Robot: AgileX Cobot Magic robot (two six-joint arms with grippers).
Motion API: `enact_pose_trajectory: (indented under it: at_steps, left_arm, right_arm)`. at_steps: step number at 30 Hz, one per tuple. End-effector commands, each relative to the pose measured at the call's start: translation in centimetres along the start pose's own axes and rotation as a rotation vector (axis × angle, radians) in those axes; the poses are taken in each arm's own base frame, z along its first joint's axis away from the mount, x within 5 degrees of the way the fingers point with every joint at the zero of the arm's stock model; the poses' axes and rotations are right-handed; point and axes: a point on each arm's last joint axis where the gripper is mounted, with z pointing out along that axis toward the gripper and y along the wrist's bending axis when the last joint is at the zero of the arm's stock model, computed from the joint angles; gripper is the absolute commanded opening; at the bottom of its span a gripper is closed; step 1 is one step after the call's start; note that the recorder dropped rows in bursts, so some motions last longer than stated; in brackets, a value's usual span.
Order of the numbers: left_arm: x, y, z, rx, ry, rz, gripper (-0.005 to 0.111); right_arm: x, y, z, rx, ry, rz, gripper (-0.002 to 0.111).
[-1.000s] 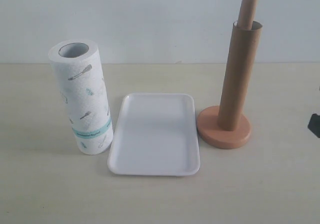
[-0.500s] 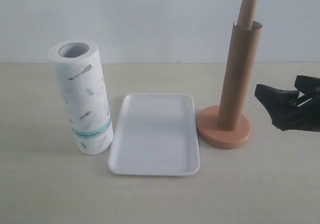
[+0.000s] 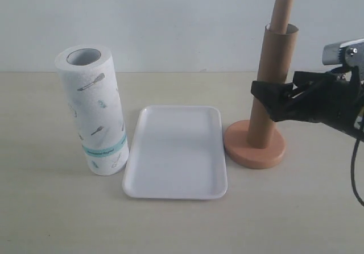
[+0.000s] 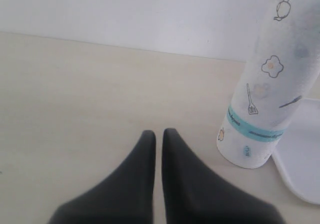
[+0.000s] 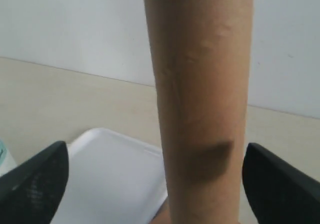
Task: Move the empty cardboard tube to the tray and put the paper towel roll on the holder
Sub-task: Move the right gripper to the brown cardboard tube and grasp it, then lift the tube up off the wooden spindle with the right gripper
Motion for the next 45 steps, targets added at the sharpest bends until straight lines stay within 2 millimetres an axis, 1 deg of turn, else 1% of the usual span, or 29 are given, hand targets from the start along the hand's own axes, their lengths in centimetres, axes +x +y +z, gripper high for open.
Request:
enact_pose_trajectory:
  at_steps: [1, 5, 7, 8, 10, 15, 22, 25, 26, 29, 32, 35, 38, 41, 44, 45]
  left_arm:
    - [0.0, 0.0, 0.0, -0.001, -0.006, -0.006, 0.005]
    - [0.0, 0.0, 0.0, -0.001, -0.006, -0.006, 0.005]
    - [0.0, 0.0, 0.0, -0.001, -0.006, -0.006, 0.005]
    - [0.0, 0.0, 0.0, -0.001, -0.006, -0.006, 0.005]
    - [0.0, 0.0, 0.0, -0.001, -0.006, -0.006, 0.005]
    - [0.0, 0.0, 0.0, -0.001, -0.006, -0.006, 0.005]
    - [0.0, 0.0, 0.0, -0.001, -0.006, -0.006, 0.005]
    - [0.0, 0.0, 0.0, -0.001, -0.006, -0.006, 0.005]
    - [0.0, 0.0, 0.0, -0.001, -0.006, -0.006, 0.005]
    - [0.0, 0.0, 0.0, -0.001, -0.006, -0.006, 0.005]
    - [0.0, 0.0, 0.0, -0.001, -0.006, -0.006, 0.005]
    - [0.0, 0.0, 0.0, -0.001, -0.006, -0.006, 0.005]
    - [0.0, 0.0, 0.0, -0.001, -0.006, -0.006, 0.005]
    - [0.0, 0.0, 0.0, -0.001, -0.006, -0.006, 0.005]
    - [0.0, 0.0, 0.0, -0.001, -0.006, -0.006, 0.005]
    - [0.0, 0.0, 0.0, -0.001, -0.006, -0.006, 0.005]
  right_arm:
    - [-0.7, -0.9, 1.8, 0.031, -0.023, -0.001, 0.087]
    - [-1.4, -1.5, 3.0, 0.041, -0.036, -0.009, 0.087]
    - [-1.3, -1.8, 3.4, 0.051, -0.018, -0.010, 0.087]
    - [-1.3, -1.9, 3.5, 0.056, -0.010, -0.011, 0.085]
    - [-1.1, -2.1, 3.7, 0.065, 0.012, -0.012, 0.075]
    - [-1.1, -2.1, 3.7, 0.061, 0.006, 0.012, 0.042]
    - [-1.2, -2.0, 3.7, 0.050, -0.007, 0.026, 0.018]
    - [-1.5, -1.6, 3.7, 0.012, -0.040, 0.012, 0.002]
    - [-1.7, -1.5, 3.7, -0.006, -0.057, 0.005, 0.000]
    - [-2.0, -1.0, 3.7, -0.058, -0.100, -0.017, 0.000]
    - [-2.2, -0.8, 3.6, -0.071, -0.104, -0.029, 0.000]
    - [-2.5, -0.8, 3.3, -0.056, -0.082, -0.045, 0.000]
    - [-3.6, -0.8, 2.9, -0.026, -0.069, -0.074, 0.000]
    - [-5.7, -0.6, 2.4, -0.007, -0.098, -0.116, 0.000]
    - [-8.3, -0.1, 1.7, -0.013, -0.175, -0.112, 0.000]
    - [-9.5, 0.2, 1.3, -0.016, -0.206, -0.109, 0.000]
